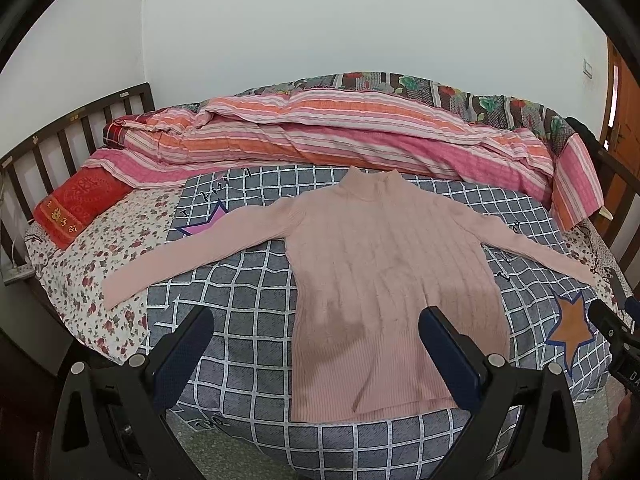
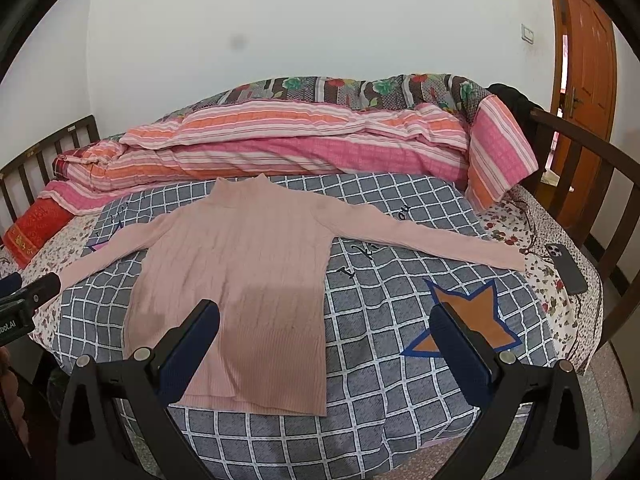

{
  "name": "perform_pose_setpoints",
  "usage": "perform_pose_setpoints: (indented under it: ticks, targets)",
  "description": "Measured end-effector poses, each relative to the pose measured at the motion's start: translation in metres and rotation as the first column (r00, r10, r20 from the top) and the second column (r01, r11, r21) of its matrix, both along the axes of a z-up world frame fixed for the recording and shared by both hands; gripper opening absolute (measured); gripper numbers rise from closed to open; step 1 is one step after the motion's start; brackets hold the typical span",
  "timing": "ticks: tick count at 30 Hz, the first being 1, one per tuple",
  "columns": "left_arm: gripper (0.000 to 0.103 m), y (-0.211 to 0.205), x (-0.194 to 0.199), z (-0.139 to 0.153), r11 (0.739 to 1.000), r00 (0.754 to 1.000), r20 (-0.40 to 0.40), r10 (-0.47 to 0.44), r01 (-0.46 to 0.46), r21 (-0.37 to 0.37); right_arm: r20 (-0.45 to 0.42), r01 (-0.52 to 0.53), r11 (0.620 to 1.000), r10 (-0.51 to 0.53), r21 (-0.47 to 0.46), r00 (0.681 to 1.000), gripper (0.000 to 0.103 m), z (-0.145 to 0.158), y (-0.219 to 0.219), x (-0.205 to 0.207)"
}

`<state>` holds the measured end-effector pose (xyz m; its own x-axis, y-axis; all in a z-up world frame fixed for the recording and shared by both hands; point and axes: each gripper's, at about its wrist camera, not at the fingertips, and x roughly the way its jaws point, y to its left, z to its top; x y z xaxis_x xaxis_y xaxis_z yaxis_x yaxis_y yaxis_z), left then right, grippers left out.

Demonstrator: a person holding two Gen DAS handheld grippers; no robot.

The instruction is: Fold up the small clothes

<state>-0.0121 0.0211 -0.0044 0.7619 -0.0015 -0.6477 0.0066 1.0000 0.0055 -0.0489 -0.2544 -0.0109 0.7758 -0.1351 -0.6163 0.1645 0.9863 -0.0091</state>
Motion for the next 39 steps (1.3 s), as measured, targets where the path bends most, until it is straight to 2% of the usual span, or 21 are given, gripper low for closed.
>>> perform_pose_setpoints:
  ticks: [14,22,30,34,39]
  targets:
    - [0.103,-0.002,0.004,-0.004,1.000,1.000,-0.002,-0.006,0.006,-0.002,0.003,0.000,1.000,0.000,0.004,1.000,0.103,-0.003,-0.002,0.000]
    - [0.103,0.004,0.012,-0.014,0.999,1.000,0.010,-0.011,0.011,-0.049,0.001,-0.005,1.000,0.005,-0.008,1.000,0.103,-0.009,0.001,0.005]
    - [0.103,0.018,0.036,-0.050,0.994,1.000,-0.013,0.018,-0.019,-0.108,-0.005,0.014,1.000,-0.014,0.002,1.000,0.103,-0.032,-0.002,0.024]
    - [0.103,0.036,0.057,-0.078,0.983,0.998,-0.054,0.039,-0.048,-0.175,-0.031,0.013,1.000,-0.012,0.006,0.999,0.103,-0.053,-0.005,0.040]
    - [0.102,0.052,0.078,-0.104,0.978,0.995,-0.082,0.054,-0.069,-0.198,-0.074,0.009,1.000,-0.009,-0.002,0.997,0.103,-0.084,-0.007,0.062]
